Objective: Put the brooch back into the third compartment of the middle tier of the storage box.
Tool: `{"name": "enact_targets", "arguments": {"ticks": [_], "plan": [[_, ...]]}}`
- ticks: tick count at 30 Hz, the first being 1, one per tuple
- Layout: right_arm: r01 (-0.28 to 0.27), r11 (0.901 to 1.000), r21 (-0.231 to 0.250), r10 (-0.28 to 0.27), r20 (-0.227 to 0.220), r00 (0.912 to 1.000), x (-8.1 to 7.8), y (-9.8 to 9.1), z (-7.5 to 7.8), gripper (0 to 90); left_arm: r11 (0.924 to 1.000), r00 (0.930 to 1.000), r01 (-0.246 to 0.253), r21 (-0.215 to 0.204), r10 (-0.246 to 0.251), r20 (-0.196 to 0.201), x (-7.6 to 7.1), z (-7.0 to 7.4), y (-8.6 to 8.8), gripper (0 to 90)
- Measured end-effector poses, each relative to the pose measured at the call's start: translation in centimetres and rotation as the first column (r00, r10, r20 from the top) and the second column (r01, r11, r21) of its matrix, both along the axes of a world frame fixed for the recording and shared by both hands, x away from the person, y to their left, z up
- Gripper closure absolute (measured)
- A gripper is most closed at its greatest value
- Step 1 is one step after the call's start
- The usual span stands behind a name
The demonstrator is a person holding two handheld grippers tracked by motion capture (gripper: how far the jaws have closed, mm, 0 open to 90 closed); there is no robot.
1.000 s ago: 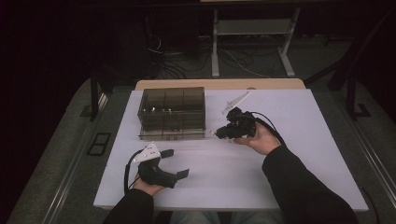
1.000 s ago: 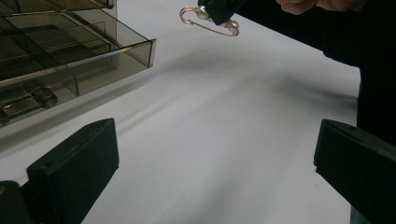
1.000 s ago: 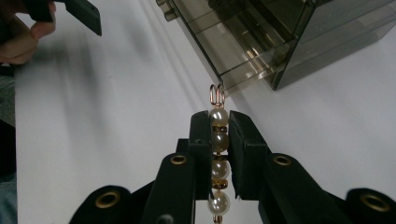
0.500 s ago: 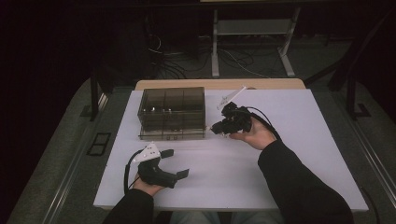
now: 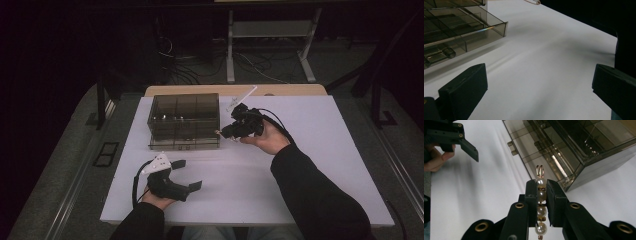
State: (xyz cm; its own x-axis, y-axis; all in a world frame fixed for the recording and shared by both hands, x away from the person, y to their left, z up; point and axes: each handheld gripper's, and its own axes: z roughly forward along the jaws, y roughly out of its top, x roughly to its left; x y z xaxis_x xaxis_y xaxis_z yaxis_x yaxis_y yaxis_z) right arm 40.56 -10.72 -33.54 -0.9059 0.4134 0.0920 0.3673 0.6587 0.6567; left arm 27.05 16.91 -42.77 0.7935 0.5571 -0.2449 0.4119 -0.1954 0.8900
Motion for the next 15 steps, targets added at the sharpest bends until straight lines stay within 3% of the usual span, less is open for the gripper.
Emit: {"name": "enact_targets", "arguments": {"ticks": [15], "plan": [[-0.013, 0.9999, -0.007, 0.013, 0.008, 0.9999, 1.2, 2.3, 0.5, 79.1, 1.0, 1.0, 0.002, -0.003, -0.002, 0.0, 0.0, 0.0, 0.0, 0.0]]}}
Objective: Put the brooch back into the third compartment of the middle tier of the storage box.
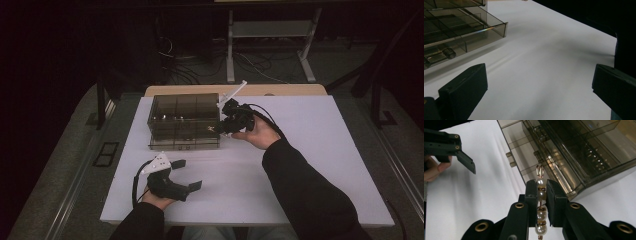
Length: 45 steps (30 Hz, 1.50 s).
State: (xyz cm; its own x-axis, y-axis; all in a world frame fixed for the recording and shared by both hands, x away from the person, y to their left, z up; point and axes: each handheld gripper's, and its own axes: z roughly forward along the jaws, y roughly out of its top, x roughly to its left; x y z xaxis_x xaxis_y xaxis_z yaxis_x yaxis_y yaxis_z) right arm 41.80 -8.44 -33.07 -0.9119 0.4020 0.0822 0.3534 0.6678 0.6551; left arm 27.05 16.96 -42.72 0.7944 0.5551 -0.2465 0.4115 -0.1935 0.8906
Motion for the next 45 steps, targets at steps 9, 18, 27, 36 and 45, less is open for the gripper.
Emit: {"name": "enact_targets", "arguments": {"ticks": [9, 18, 27, 36, 45], "plan": [[-0.002, 0.9999, 0.01, 0.002, -0.001, 1.0, 0.6, 1.2, -0.2, 79.1, 1.0, 1.0, -0.003, -0.008, 0.003, 0.0, 0.0, 0.0, 0.0, 0.0], [-0.004, 0.9999, 0.009, 0.004, -0.008, 1.0, 1.1, 2.2, -0.8, 79.1, 0.9999, 1.0, -0.005, -0.011, 0.005, 0.0, 0.0, 0.0, 0.1, 0.0], [-0.014, 0.9999, 0.007, 0.014, -0.008, 0.9999, 1.6, 3.0, -1.8, 79.1, 1.0, 1.0, 0.001, -0.008, -0.001, 0.006, 0.0, 0.1, 0.1, 0.0], [-0.008, 0.9999, 0.014, 0.008, -0.017, 0.9998, 1.9, 3.3, -2.3, 79.1, 0.9999, 1.0, 0.0, -0.01, 0.0, 0.004, 0.0, 0.0, 0.1, 0.0], [-0.007, 1.0, 0.006, 0.007, -0.019, 0.9998, 2.0, 3.8, -2.8, 79.0, 0.9999, 1.0, -0.001, -0.015, 0.001, 0.002, 0.0, 0.0, 0.0, 0.0]]}}
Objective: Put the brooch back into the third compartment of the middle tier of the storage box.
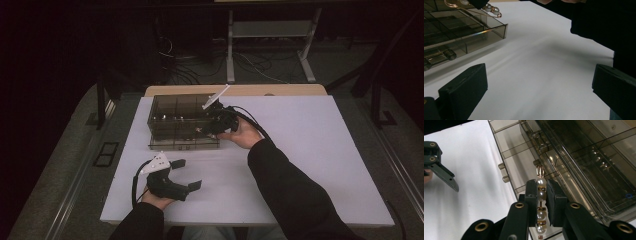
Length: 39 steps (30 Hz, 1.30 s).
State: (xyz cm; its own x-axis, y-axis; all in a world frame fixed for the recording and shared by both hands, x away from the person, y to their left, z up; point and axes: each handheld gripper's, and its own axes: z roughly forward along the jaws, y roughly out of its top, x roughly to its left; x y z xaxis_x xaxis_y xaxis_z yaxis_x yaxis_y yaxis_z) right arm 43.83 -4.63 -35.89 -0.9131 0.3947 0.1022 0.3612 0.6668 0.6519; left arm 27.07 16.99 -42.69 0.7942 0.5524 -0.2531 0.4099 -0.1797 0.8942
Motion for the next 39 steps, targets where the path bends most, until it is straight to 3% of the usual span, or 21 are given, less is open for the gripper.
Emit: {"name": "enact_targets", "arguments": {"ticks": [39], "plan": [[0.032, 0.9972, -0.067, -0.033, -0.022, 0.9992, 0.8, 1.1, -2.8, 78.9, 0.9999, 1.0, 0.006, 0.008, -0.006, 0.003, 0.1, 0.0, 0.1, 0.0]]}}
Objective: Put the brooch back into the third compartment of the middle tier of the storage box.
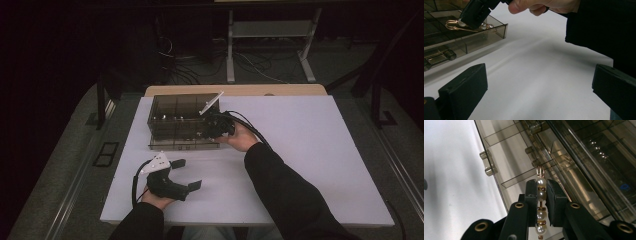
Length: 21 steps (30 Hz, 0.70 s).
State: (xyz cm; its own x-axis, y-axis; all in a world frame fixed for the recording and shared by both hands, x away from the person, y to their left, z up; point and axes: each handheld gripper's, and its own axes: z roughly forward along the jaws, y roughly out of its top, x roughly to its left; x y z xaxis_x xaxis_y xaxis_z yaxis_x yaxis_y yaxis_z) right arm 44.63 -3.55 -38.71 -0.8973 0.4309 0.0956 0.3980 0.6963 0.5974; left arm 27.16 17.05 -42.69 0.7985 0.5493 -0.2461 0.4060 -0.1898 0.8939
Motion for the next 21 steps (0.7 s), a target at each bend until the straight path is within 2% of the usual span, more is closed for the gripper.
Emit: {"name": "enact_targets", "arguments": {"ticks": [4, 7, 13, 21], "plan": [[0.004, 1.0, 0.0, -0.004, -0.006, 1.0, 0.0, 0.0, -0.2, 77.1, 1.0, 1.0, -0.001, -0.001, 0.001, -0.002, 0.0, 0.0, 0.0, 0.0], [0.017, 0.9999, 0.002, -0.017, 0.004, 0.9999, -0.1, -0.1, -0.1, 71.1, 1.0, 1.0, 0.0, 0.0, 0.0, 0.0, 0.0, 0.0, 0.0, 0.0], [0.018, 0.9998, 0.007, -0.018, 0.008, 0.9998, -0.3, -0.3, 0.3, 64.7, 1.0, 1.0, 0.001, 0.001, -0.001, -0.001, 0.0, 0.0, -0.1, 0.0], [0.018, 0.9994, 0.031, -0.017, -0.002, 0.9998, -0.8, -0.7, 1.0, 53.0, 1.0, 1.0, 0.0, 0.002, 0.0, -0.002, 0.0, 0.0, -0.1, 0.0]]}}
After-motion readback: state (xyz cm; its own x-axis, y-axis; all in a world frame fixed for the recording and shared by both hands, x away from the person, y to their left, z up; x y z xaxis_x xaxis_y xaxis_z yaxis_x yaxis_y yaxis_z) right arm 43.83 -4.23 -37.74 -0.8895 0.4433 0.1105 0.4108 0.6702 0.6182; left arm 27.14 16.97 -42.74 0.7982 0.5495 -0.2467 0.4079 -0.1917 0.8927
